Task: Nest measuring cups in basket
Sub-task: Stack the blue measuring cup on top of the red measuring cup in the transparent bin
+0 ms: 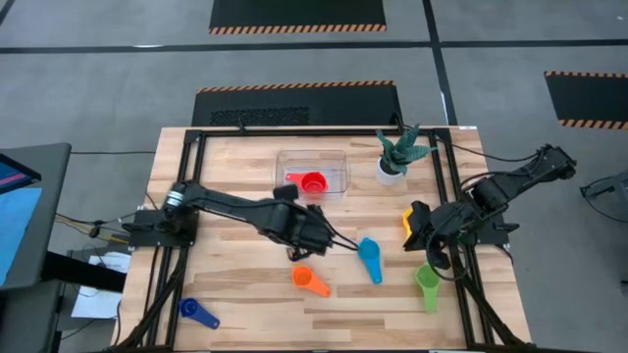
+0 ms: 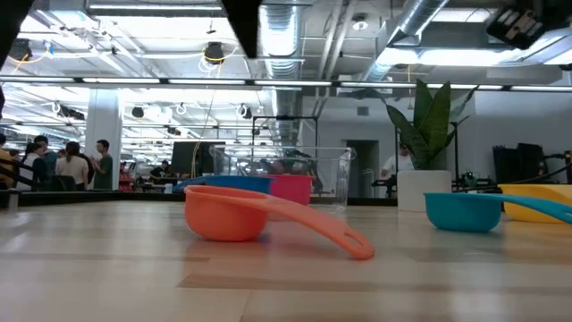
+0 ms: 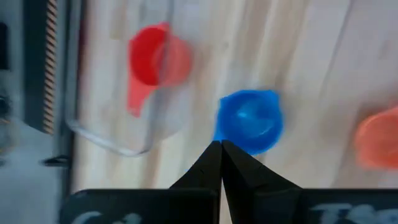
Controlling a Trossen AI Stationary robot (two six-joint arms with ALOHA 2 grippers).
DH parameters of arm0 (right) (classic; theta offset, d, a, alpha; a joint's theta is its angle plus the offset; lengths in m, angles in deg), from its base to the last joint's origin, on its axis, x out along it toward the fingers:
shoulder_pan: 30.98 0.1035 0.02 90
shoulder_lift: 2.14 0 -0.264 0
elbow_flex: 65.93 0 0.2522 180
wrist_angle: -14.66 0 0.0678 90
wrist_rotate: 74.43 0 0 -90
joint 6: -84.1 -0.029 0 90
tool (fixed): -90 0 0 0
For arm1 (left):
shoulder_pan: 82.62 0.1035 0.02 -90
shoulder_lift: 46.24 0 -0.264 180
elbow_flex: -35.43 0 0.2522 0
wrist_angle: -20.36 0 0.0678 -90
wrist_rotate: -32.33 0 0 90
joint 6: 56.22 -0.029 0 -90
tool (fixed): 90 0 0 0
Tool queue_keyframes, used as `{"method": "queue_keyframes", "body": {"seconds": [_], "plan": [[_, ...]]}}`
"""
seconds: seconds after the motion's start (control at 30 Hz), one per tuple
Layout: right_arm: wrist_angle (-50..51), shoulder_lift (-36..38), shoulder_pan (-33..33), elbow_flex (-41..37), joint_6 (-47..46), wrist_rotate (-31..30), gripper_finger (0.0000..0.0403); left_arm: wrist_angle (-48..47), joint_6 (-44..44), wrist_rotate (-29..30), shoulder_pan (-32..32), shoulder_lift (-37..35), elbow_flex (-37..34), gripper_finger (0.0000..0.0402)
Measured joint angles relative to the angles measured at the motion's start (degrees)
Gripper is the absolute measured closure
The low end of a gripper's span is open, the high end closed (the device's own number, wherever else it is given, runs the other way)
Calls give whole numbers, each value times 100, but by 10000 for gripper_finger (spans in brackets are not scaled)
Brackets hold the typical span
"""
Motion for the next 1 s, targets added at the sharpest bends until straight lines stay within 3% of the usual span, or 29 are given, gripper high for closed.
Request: {"method": "queue_keyframes", "body": {"seconds": [0.1, 0.27, 0.4, 0.5, 0.63, 0.7, 1.0], "plan": [[202, 16, 99, 0, 0, -3, 337, 1, 7, 143, -44, -749, -1035, 402], [191, 14, 203, 0, 0, -42, 337, 390, 1169, -92, -27, -2334, -3334, 401], [124, 9, 139, 0, -30, -362, 337, 2832, 1470, -829, -1, -3336, -4955, 401], [-67, 8, 10, 0, -46, -621, 337, 4923, 1171, -1023, 37, -3562, -5827, 401], [-266, 8, -240, 0, -46, -661, 337, 6844, 464, -1340, 159, -3421, -6159, 388], [-269, 8, -353, 0, -48, -658, 337, 7219, 116, -1499, 229, -3331, -6157, 373], [-260, 8, -567, 0, -57, -640, 337, 6145, -949, -1451, 528, -3243, -6209, 279]]}}
